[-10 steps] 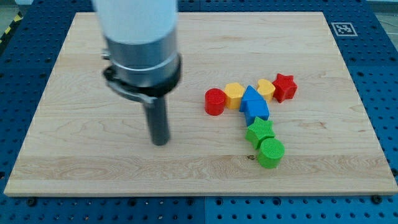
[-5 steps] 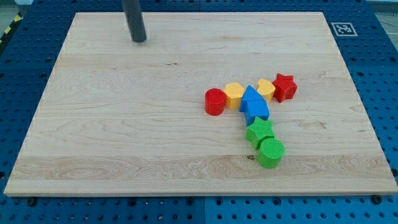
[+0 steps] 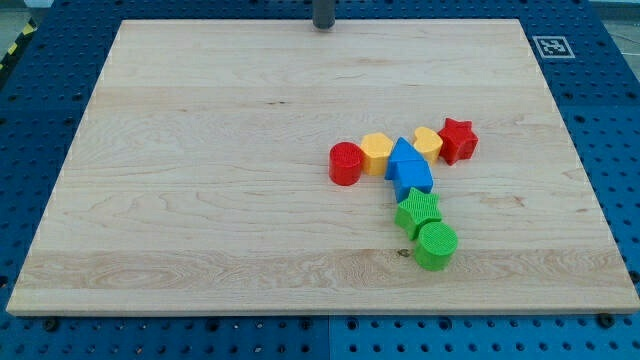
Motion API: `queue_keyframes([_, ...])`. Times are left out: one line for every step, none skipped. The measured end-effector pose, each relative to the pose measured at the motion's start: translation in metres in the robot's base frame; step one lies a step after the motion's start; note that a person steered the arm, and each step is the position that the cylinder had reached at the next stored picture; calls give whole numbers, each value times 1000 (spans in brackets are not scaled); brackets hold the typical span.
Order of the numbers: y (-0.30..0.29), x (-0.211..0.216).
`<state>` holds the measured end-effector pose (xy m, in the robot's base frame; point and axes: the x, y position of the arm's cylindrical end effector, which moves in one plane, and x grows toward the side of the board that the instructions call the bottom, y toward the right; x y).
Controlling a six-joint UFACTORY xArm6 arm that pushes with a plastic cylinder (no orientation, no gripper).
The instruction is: Move your arm to the bottom right of the board
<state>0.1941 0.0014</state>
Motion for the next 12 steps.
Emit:
queue_keyframes([27, 1])
queue_keyframes([91, 12])
queue_keyframes([113, 17])
queue_keyframes([137, 27])
queue_keyframes([169, 45])
queue_keyframes([185, 65])
queue_keyframes([211, 87])
queue_keyframes([246, 91])
queue_keyframes([299, 110])
queue_keyframes([325, 146])
queue_keyframes([344, 183])
queue_keyframes([344, 208])
